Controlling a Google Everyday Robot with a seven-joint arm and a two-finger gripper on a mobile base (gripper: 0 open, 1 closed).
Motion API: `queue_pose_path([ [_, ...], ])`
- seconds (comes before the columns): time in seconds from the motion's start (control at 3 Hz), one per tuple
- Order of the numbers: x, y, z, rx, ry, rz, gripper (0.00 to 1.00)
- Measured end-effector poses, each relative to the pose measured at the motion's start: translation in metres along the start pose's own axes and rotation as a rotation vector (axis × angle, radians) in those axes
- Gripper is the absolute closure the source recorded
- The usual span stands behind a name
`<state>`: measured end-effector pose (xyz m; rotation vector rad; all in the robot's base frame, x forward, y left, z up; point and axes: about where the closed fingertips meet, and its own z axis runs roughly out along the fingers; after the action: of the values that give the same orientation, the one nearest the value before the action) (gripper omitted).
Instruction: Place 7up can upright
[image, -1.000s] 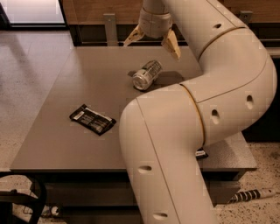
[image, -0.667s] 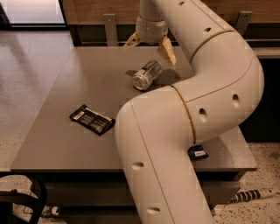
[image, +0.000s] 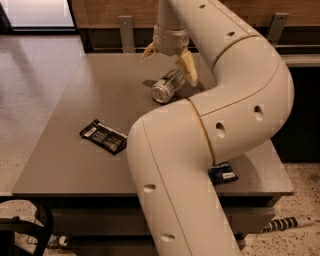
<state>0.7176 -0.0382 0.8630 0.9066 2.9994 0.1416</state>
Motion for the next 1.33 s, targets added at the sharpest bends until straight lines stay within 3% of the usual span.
queue_pose_path([
  [0.33, 0.004, -0.005, 0.007, -0.004, 0.039, 0.010, 0.00],
  [1.0, 0.010, -0.019, 0.014, -0.001, 0.091, -0.044, 0.00],
  [1.33, 0.010, -0.026, 0.017, 0.049, 0.070, -0.086, 0.00],
])
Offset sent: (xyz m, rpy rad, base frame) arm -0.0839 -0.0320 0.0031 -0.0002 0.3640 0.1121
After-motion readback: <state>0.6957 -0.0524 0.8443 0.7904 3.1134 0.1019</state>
